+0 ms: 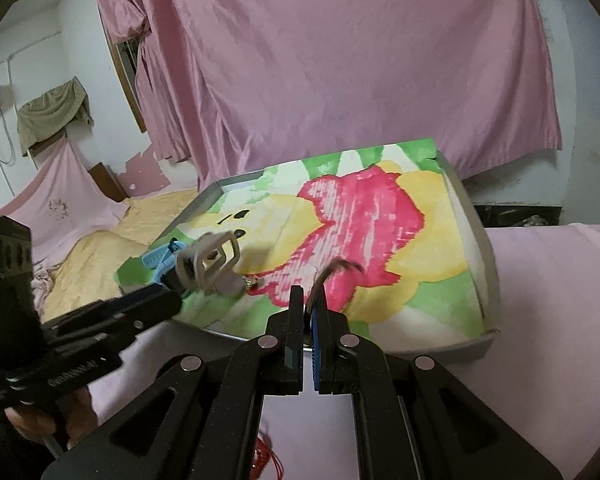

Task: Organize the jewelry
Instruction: 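Carry the clasp and trinket into the tray and open both tools, then withdraw both tools from the tray toward the remaining jewelry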

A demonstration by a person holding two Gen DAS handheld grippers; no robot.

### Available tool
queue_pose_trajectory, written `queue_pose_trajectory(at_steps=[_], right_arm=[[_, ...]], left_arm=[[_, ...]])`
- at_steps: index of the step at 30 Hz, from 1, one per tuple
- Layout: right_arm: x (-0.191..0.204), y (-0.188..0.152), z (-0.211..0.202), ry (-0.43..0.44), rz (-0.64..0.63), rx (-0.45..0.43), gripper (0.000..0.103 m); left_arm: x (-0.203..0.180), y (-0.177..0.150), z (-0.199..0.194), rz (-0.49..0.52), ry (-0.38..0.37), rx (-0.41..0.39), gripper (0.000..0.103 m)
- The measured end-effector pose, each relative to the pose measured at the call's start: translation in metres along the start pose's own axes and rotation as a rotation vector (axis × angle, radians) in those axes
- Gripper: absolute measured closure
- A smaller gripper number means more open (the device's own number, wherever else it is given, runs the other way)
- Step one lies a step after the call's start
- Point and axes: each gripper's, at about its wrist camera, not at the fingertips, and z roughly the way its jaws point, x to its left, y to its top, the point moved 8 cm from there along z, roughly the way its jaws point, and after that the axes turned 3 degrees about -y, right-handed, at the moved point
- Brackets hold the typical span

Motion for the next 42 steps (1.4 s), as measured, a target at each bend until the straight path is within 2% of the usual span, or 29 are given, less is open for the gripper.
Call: queue_pose_trajectory(at_steps=[3, 6, 8, 9, 10, 16, 17, 19, 21, 24, 27, 30, 35, 42], right_arm=[[-0.001, -0.002, -0.005, -0.012, -0.005, -0.007, 0.099], [-0.001, -0.003, -0.008, -0.019, -0.009, -0.008, 0.096], [-0.001, -0.005, -0.011, -0.021, -0.006, -0.010, 0.082], [-0.001, -0.005, -0.013, -0.022, -0.005, -0.014, 0.070], [-0.001, -0.006, -0.017, -0.023, -0.004, -0.023, 0.064], [0.002, -0.009, -0.035, -0.042, -0.005, -0.060, 0.062], [0.004, -0.009, -0.041, -0.049, -0.010, -0.075, 0.060], [0.009, -0.011, -0.054, -0.061, -0.029, -0.115, 0.047], [0.014, -0.012, -0.066, -0.079, -0.051, -0.151, 0.044], [0.021, -0.015, -0.088, -0.118, -0.090, -0.219, 0.029], [0.026, -0.020, -0.109, -0.134, -0.105, -0.279, 0.024], [0.028, -0.025, -0.124, -0.131, -0.099, -0.308, 0.011], [0.033, -0.038, -0.150, -0.125, -0.093, -0.364, 0.010], [0.042, -0.058, -0.164, -0.148, -0.130, -0.400, 0.010]], left_arm=[[0.002, 0.002, -0.014, -0.018, -0.007, -0.056, 0.036], [0.003, 0.003, -0.026, -0.022, -0.008, -0.098, 0.035], [0.004, 0.003, -0.031, -0.027, -0.002, -0.107, 0.035], [0.005, 0.002, -0.034, -0.030, -0.002, -0.113, 0.034], [0.005, 0.001, -0.035, -0.031, -0.001, -0.117, 0.032], [0.007, -0.004, -0.051, -0.040, 0.016, -0.153, 0.023], [0.007, -0.005, -0.054, -0.041, 0.019, -0.163, 0.022], [0.008, -0.007, -0.061, -0.042, 0.024, -0.183, 0.015], [0.009, -0.010, -0.070, -0.046, 0.031, -0.206, 0.010], [0.009, -0.015, -0.082, -0.048, 0.022, -0.233, 0.003], [0.009, -0.021, -0.097, -0.030, 0.039, -0.271, 0.001], [0.007, -0.027, -0.112, 0.003, 0.064, -0.303, 0.001], [0.005, -0.037, -0.134, 0.036, 0.093, -0.341, 0.000], [0.013, -0.052, -0.152, 0.042, 0.114, -0.371, 0.000]])
